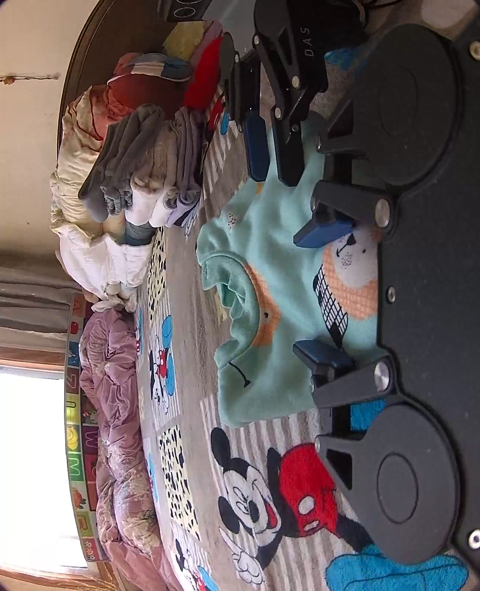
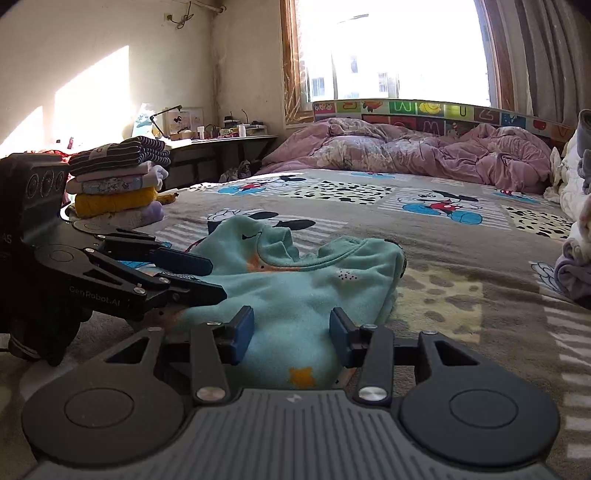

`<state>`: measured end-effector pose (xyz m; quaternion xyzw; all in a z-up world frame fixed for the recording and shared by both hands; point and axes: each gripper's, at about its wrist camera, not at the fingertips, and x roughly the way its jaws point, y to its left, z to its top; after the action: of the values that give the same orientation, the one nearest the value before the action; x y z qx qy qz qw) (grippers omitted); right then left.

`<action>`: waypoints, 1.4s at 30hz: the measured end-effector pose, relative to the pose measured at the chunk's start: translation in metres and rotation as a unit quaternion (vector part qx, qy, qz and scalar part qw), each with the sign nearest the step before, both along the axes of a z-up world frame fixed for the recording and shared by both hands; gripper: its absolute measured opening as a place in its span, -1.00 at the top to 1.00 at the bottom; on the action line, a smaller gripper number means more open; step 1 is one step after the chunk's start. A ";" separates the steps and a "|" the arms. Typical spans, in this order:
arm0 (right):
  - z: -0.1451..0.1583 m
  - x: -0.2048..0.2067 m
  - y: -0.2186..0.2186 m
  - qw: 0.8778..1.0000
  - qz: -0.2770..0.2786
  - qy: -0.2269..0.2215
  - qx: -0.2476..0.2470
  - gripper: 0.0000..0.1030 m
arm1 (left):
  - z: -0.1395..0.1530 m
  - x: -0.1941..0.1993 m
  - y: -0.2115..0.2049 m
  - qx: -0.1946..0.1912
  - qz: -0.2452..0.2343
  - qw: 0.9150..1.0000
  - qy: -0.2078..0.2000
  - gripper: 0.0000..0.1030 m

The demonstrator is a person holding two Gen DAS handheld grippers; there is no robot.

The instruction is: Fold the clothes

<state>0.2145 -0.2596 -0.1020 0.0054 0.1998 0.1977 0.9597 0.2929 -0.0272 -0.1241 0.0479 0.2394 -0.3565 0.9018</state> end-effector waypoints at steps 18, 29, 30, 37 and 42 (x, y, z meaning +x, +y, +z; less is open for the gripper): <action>0.013 -0.025 -0.004 0.996 -0.088 -0.004 0.030 -0.56 | 0.037 -0.037 0.028 -0.081 0.077 0.993 -0.028 -0.49; -0.040 0.002 -0.037 0.910 -0.160 0.170 0.344 -0.70 | -0.011 -0.024 0.049 -0.264 0.216 0.906 0.251 -0.44; -0.042 0.003 -0.034 0.908 -0.163 0.171 0.347 -0.61 | -0.010 -0.024 0.044 -0.263 0.222 0.905 0.250 -0.28; -0.053 -0.002 -0.033 0.880 -0.188 0.182 0.396 0.04 | -0.008 -0.061 0.044 -0.301 0.261 0.874 0.277 0.21; -0.046 -0.049 -0.022 0.874 -0.184 0.205 0.400 0.04 | -0.007 -0.126 0.061 -0.324 0.279 0.850 0.308 0.22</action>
<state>0.1652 -0.2818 -0.1481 0.4664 0.2915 0.0752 0.8318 0.1673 0.0339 -0.1316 -0.4286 0.3790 -0.1435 0.8075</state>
